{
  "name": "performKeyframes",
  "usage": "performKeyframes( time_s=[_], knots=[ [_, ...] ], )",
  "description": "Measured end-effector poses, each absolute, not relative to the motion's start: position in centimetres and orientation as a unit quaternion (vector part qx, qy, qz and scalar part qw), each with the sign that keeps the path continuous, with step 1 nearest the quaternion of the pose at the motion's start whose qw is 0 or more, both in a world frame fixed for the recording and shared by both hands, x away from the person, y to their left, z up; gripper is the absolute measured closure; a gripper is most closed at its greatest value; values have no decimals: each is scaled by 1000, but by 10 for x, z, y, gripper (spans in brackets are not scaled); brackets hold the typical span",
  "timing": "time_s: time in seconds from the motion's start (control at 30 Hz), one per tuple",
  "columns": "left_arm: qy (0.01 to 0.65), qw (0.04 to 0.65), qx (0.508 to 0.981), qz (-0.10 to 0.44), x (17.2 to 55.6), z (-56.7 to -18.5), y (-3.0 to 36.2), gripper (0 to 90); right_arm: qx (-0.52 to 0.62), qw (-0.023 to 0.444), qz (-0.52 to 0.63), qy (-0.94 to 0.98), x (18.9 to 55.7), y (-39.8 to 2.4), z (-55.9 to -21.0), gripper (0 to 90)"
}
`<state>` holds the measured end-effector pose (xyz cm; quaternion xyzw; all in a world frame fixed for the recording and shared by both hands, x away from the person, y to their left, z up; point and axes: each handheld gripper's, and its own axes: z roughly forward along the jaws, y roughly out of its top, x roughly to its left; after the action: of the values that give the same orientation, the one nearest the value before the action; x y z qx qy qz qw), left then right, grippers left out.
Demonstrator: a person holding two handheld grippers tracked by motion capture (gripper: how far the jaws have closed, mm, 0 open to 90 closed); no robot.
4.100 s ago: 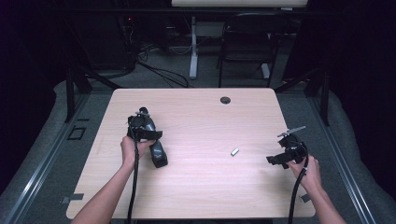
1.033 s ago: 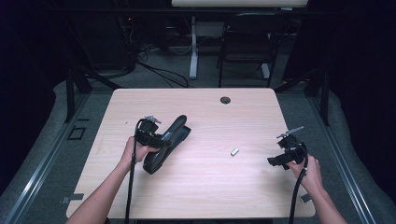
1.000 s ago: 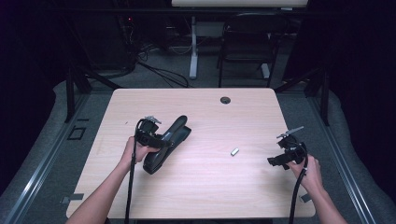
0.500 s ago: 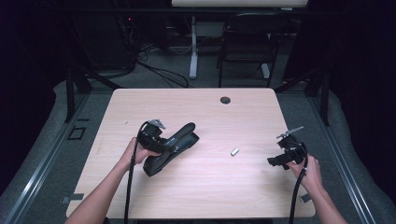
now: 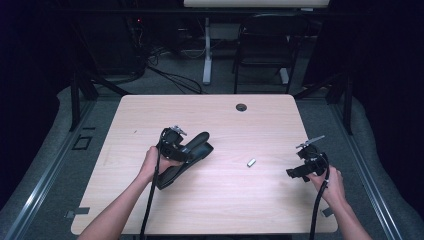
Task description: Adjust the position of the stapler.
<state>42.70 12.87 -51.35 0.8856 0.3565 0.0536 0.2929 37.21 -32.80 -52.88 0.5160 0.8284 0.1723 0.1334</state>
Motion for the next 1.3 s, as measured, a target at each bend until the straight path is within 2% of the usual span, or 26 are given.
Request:
performKeyframes(
  time_s=[0.03, 0.07, 0.53, 0.93, 1.3],
  knots=[
    [355, 296, 885, 54, 427, -514, 131, 555, 516, 133, 172, 828, 372, -328, -529, 47],
    [350, 303, 885, 51, 428, -514, 132, 561, 516, 132, 174, 828, 372, -328, -529, 47],
    [260, 320, 911, 33, 424, -516, 128, 567, 514, 128, 176, 829, 373, -327, -530, 48],
    [231, 327, 916, 26, 421, -517, 127, 567, 513, 127, 175, 831, 372, -327, -530, 50],
    [178, 325, 929, 8, 415, -517, 120, 567, 514, 127, 178, 830, 371, -326, -529, 57]
  ],
)
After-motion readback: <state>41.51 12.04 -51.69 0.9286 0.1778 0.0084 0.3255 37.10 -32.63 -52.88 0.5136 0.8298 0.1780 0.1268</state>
